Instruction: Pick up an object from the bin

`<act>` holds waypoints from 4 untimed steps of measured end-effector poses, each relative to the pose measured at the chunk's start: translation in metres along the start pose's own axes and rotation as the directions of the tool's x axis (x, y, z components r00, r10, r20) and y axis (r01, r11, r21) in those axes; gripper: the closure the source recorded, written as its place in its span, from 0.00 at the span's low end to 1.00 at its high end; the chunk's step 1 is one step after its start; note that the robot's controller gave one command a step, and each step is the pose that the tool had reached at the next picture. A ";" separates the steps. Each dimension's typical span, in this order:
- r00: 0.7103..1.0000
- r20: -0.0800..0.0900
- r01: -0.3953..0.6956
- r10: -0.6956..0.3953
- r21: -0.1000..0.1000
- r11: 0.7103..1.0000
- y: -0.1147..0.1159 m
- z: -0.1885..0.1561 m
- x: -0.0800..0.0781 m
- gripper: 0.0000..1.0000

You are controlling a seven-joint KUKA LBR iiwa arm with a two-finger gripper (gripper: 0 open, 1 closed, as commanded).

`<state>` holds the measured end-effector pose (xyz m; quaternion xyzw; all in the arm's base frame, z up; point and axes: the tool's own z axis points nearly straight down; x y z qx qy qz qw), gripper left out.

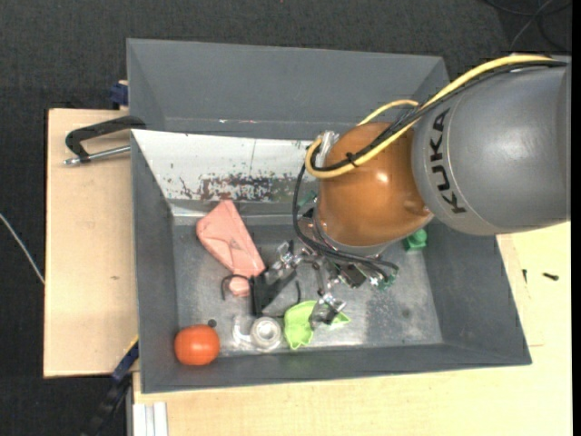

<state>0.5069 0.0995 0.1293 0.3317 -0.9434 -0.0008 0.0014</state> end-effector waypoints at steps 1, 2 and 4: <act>1.000 -0.010 0.001 -0.001 -0.002 1.000 -0.014 0.050 0.003 1.00; 1.000 -0.010 0.001 -0.002 -0.002 1.000 -0.014 0.050 0.003 1.00; 1.000 0.008 0.016 -0.016 0.004 1.000 -0.020 -0.078 0.012 1.00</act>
Offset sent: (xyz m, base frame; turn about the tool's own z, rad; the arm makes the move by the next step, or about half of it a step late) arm 0.0000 0.0000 0.0000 0.0000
